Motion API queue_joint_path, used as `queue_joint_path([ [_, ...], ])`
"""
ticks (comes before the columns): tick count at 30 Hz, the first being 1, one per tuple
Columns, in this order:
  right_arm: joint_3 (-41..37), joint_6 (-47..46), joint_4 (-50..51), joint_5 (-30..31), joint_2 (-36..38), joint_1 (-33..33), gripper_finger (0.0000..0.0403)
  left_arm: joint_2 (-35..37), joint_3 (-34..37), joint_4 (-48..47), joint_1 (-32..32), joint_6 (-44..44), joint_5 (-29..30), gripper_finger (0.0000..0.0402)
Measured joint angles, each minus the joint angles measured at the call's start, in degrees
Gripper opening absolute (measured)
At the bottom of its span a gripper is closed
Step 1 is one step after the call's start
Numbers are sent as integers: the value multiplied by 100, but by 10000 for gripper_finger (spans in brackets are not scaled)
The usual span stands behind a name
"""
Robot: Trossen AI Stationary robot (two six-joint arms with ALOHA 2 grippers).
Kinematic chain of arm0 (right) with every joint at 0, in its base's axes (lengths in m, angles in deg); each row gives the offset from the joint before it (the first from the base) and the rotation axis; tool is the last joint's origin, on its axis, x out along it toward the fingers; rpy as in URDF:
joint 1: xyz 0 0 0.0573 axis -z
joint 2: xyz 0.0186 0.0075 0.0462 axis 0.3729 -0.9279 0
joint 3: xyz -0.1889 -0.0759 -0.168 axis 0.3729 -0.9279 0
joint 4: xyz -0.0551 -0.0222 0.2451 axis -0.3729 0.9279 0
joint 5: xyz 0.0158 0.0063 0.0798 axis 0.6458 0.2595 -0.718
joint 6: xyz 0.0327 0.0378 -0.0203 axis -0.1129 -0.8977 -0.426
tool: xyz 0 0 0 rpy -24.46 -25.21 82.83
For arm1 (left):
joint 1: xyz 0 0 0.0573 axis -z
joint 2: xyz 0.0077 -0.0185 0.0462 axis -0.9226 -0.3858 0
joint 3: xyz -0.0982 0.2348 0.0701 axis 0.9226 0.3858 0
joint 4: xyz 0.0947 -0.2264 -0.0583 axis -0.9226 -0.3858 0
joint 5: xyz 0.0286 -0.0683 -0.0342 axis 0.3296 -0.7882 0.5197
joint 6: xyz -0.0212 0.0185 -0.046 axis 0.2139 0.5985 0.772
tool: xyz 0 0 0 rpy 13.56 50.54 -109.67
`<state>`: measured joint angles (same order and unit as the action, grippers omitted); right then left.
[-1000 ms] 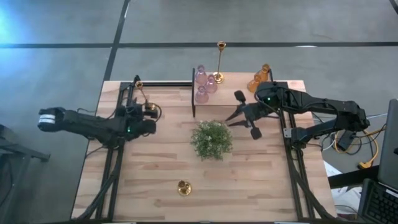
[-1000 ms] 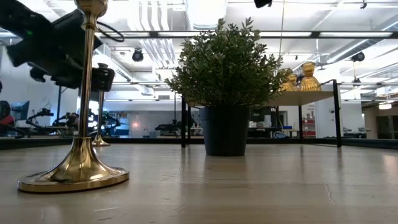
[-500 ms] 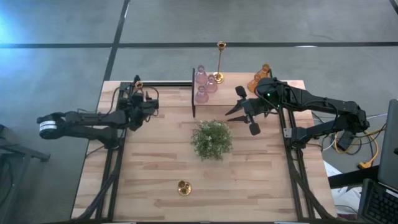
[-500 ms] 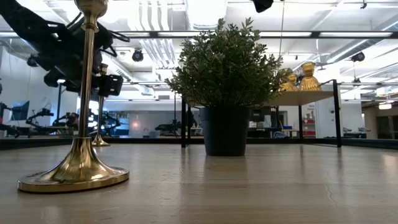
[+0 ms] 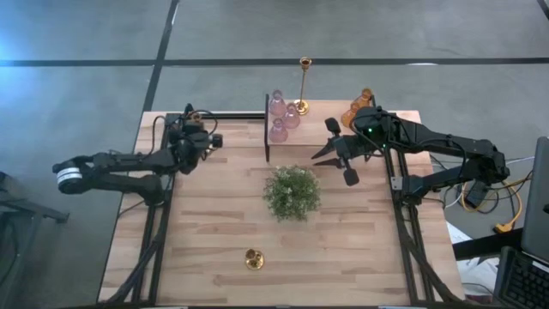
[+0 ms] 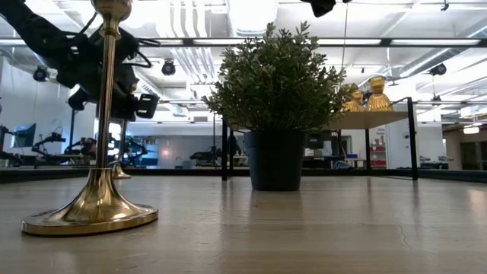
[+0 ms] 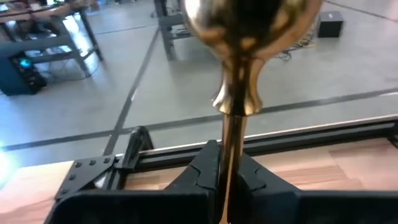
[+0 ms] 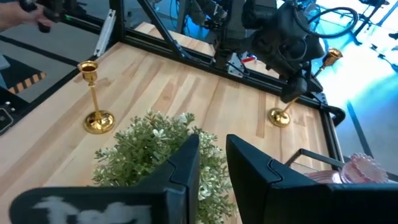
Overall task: Pick & Place candle stick holders
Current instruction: Put the large top left golden candle holder on the shelf
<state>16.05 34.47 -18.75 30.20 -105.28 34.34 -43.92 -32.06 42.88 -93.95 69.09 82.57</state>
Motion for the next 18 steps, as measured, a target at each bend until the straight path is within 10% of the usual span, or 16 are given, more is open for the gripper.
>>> queue_joint_path([
  [18,-7,-298,-11,139,0,-2,66,992,-1713,-960,3,-1709,-2847,9],
])
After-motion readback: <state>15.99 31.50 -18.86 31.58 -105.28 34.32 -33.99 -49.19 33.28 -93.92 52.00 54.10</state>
